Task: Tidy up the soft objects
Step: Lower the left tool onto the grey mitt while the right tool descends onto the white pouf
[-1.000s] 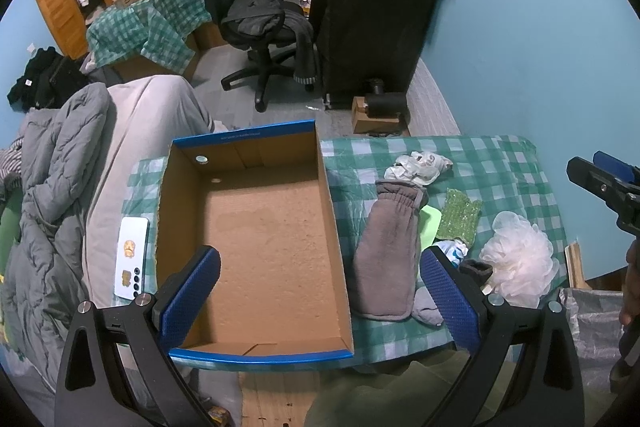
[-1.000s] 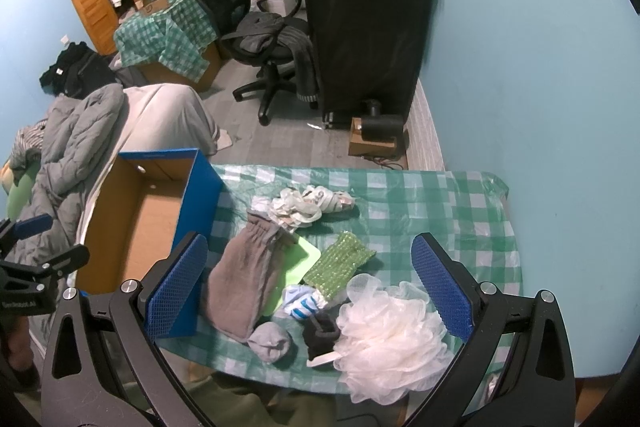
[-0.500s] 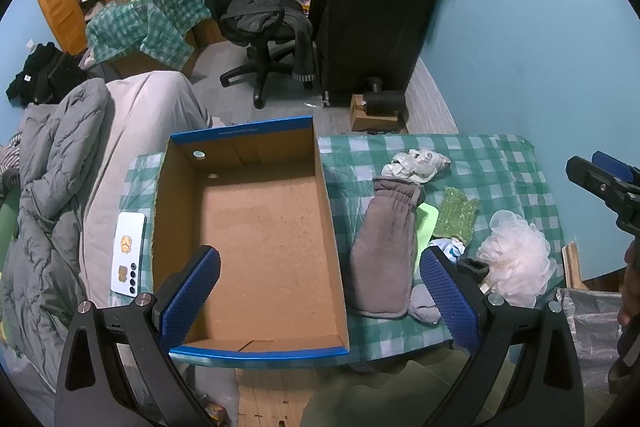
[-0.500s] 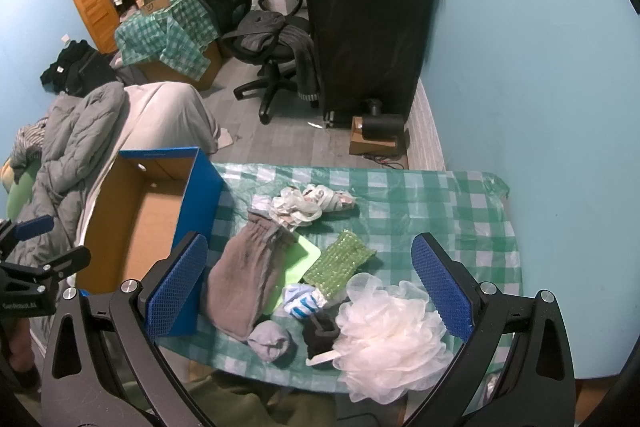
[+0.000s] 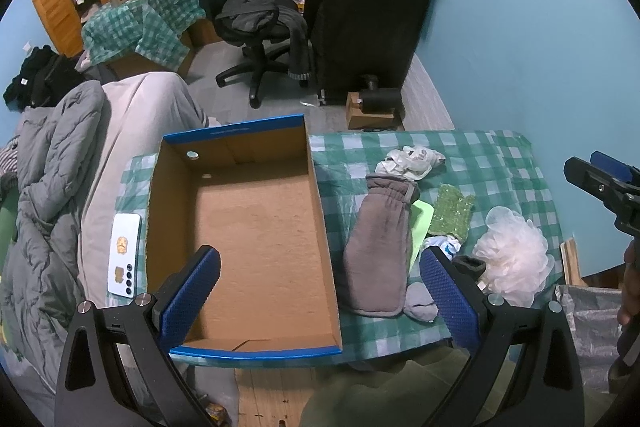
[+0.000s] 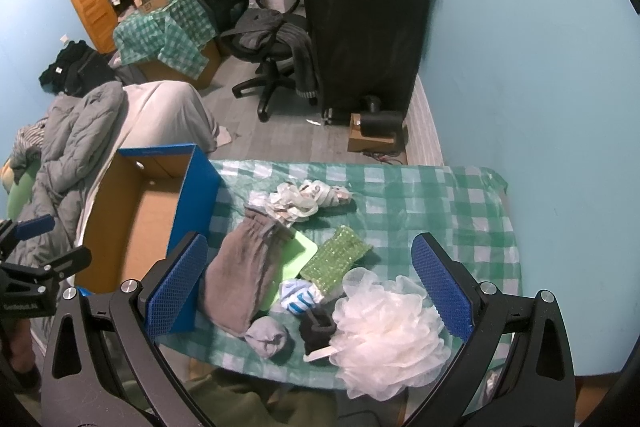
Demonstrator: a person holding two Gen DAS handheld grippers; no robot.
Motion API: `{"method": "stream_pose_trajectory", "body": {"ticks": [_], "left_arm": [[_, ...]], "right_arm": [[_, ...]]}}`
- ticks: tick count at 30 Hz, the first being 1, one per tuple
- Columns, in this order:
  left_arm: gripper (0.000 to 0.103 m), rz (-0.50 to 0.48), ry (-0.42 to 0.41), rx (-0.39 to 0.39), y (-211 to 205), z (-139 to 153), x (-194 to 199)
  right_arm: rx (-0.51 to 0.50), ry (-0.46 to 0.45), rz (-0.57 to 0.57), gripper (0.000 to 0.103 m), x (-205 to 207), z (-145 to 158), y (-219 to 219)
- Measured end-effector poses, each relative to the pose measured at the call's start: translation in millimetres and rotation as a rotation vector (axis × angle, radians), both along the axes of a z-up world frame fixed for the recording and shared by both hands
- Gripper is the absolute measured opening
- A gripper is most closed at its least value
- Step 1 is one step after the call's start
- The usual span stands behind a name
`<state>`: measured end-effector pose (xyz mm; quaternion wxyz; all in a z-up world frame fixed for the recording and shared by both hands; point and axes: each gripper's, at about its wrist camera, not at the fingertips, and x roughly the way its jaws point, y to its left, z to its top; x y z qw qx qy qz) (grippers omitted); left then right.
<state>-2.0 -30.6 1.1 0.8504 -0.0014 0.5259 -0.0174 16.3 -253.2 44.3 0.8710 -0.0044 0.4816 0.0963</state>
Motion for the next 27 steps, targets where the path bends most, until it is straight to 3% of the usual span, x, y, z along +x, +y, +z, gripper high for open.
{"method": "stream_pose_trajectory", "body": {"ticks": [27], "left_arm": [[0.101, -0.153, 0.15, -0.001, -65, -74, 46]], "right_arm": [[0.0, 0.214, -0.06, 0.101, -25, -75, -83]]}}
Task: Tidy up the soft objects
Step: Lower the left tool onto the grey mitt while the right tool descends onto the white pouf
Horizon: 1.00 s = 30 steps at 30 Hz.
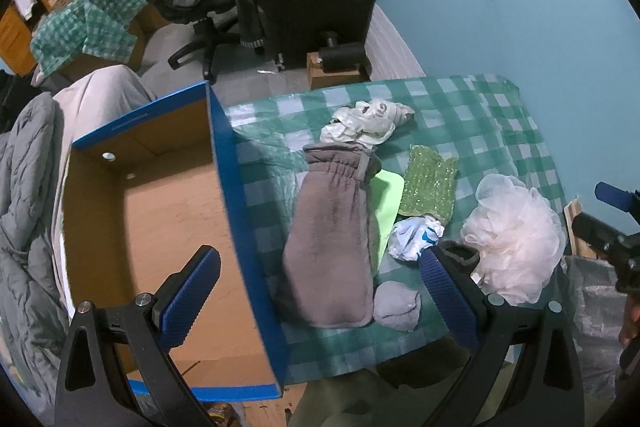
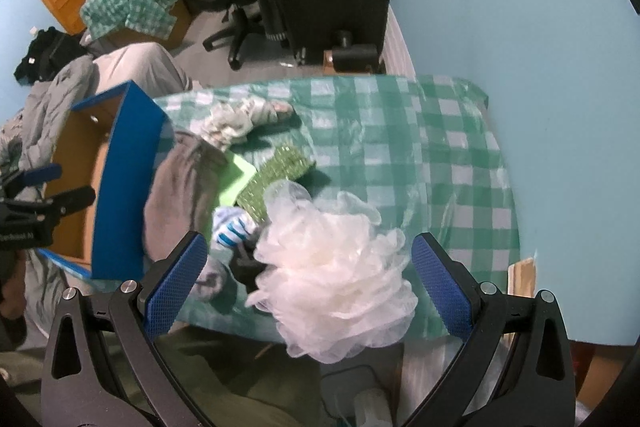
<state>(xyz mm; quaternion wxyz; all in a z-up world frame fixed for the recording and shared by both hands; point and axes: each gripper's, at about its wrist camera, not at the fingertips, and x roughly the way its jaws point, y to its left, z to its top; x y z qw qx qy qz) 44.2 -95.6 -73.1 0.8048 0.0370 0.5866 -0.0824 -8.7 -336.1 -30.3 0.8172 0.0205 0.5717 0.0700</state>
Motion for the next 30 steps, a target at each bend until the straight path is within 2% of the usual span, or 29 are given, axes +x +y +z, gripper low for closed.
{"method": "stream_pose_trajectory", "body": {"ticks": [13, 22, 30], "left_arm": [[0.101, 0.005, 0.089, 0.034, -23, -43, 14], [0.101, 0.005, 0.122, 0.07, -42, -65, 24], [0.101, 0.022, 0.145, 0.086, -54, -88, 37]], "right_arm": [[-0.032, 0.11, 0.017, 0.101, 2, -59, -4], [-0.069, 0.168, 0.023, 0.101, 4, -99, -7], [-0.016, 0.212, 0.018, 0.101, 8, -127, -19]]}}
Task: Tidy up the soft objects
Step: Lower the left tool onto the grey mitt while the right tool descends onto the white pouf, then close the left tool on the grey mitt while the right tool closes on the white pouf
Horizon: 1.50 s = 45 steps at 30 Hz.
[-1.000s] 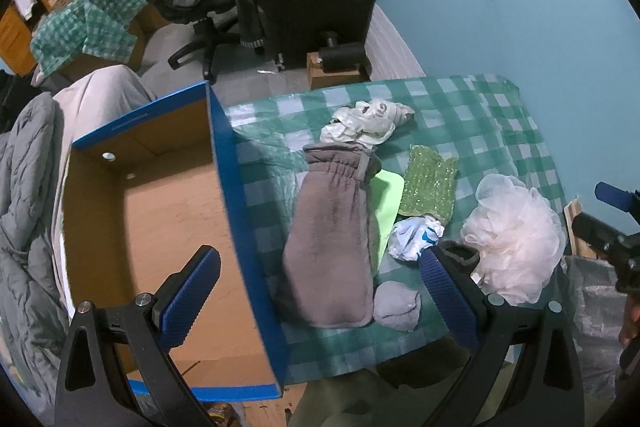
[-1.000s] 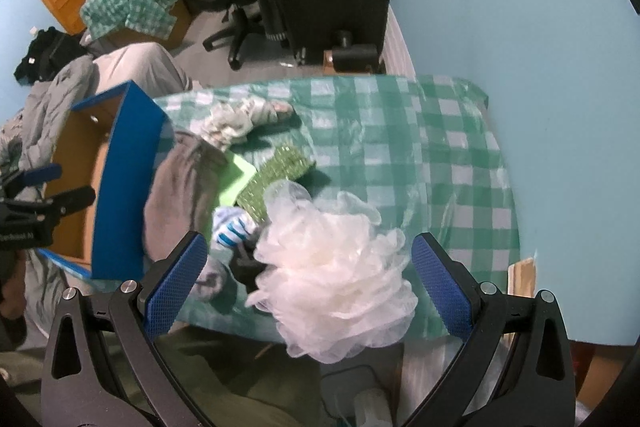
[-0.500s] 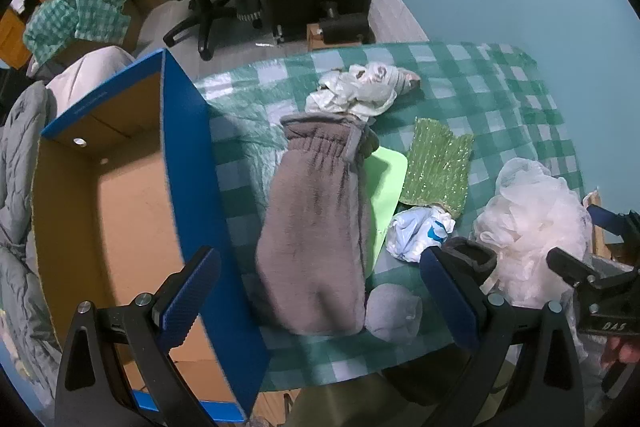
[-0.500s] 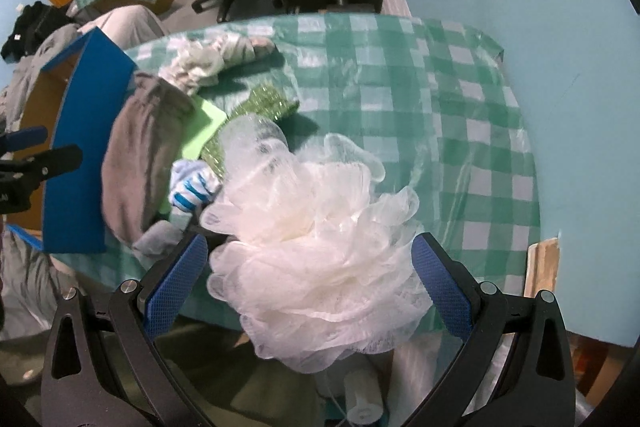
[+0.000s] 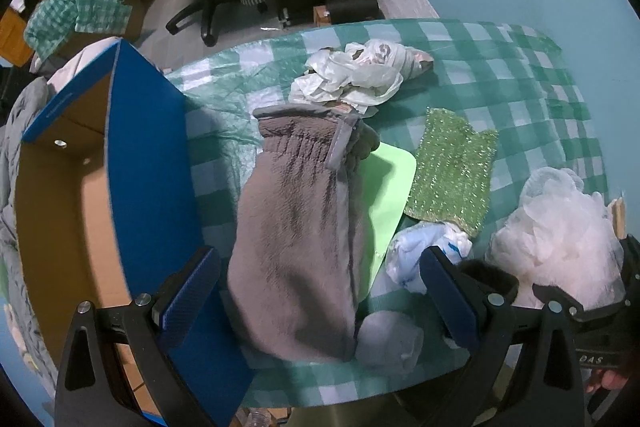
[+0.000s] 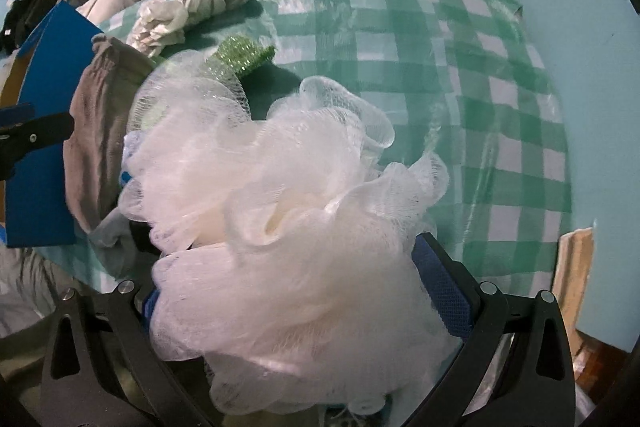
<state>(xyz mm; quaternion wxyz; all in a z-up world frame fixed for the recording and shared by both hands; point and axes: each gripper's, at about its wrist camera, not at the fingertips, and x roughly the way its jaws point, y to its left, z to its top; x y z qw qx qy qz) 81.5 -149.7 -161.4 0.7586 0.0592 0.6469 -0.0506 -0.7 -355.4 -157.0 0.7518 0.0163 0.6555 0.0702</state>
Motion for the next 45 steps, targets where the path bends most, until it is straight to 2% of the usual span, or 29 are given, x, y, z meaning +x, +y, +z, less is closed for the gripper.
{"method": "stream_pose_trajectory", "body": {"ticks": [13, 15, 17, 22, 27, 30, 31, 32, 35, 38, 45], "left_arm": [[0.101, 0.067, 0.045, 0.038, 7, -35, 17], [0.101, 0.066, 0.058, 0.03, 8, -41, 21], [0.101, 0.067, 0.078, 0.03, 9, -48, 24], [0.1, 0.058, 0.113, 0.042, 11, -64, 32], [0.087, 0.073, 0.12, 0.02, 18, -70, 34], [0.073, 0.074, 0.107, 0.001, 27, -72, 33], [0.066, 0.094, 0.1, 0.024, 28, -70, 31], [0.058, 0.096, 0.091, 0.007, 31, -69, 29], [0.042, 0.094, 0.074, -0.02, 37, -65, 25], [0.029, 0.073, 0.056, -0.031, 40, -57, 19], [0.025, 0.055, 0.034, -0.056, 50, -38, 3]], "right_arm": [[0.082, 0.047, 0.011, 0.1, 7, -27, -11], [0.095, 0.046, 0.017, 0.092, 9, -28, -13], [0.101, 0.034, 0.029, 0.079, 10, -26, -10], [0.1, 0.007, 0.072, 0.064, 11, -14, -11], [0.106, 0.003, 0.075, 0.06, 8, -5, -20], [0.099, -0.014, 0.066, 0.058, 4, 3, -31], [0.098, -0.019, 0.062, 0.058, 1, 5, -34], [0.097, -0.024, 0.056, 0.057, 0, 7, -38], [0.094, -0.035, 0.033, 0.057, -4, 17, -25], [0.098, -0.047, 0.003, 0.057, -7, 23, -33], [0.091, -0.091, -0.021, 0.057, -8, 40, -33]]}}
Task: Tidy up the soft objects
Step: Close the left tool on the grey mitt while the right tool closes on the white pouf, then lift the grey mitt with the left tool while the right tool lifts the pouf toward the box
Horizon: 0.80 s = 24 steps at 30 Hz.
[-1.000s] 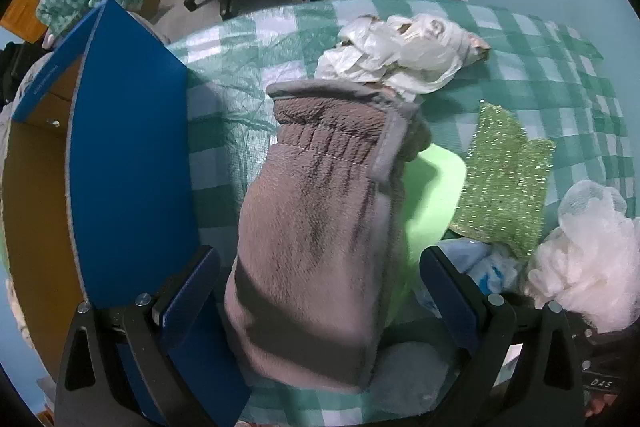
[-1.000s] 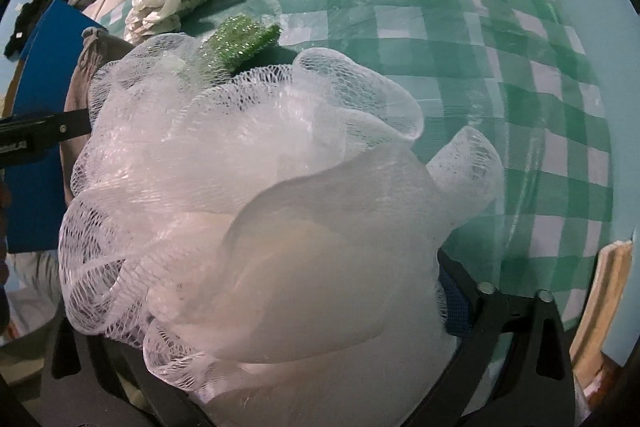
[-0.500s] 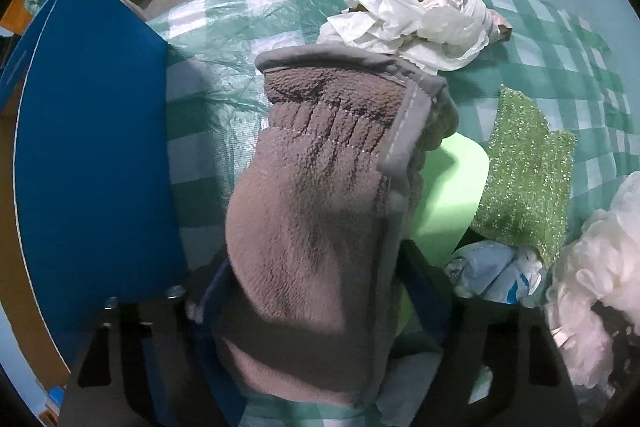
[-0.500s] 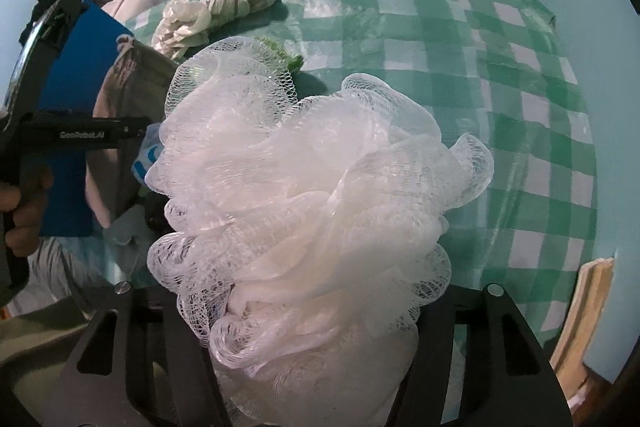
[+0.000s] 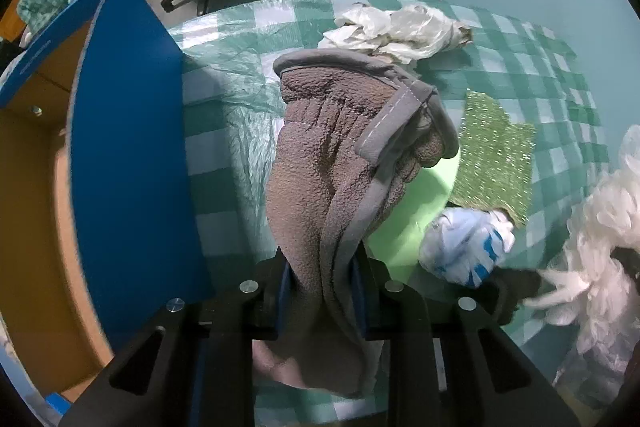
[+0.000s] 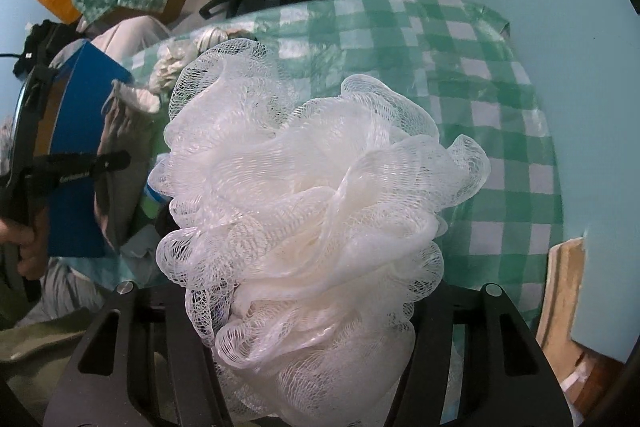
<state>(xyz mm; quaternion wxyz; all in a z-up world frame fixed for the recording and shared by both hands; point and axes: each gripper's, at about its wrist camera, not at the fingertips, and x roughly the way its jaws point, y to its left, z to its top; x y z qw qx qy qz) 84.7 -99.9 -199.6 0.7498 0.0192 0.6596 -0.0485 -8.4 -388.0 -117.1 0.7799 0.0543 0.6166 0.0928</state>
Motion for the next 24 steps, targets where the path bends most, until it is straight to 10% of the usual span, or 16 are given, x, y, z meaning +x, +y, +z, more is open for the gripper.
{"method": "stream_pose_trajectory", "body": {"ticks": [24], "left_arm": [[0.025, -0.013, -0.176, -0.102, 7, 110, -35]], "right_arm": [[0.048, -0.146, 0.038, 0.057, 29, 64, 26]]}}
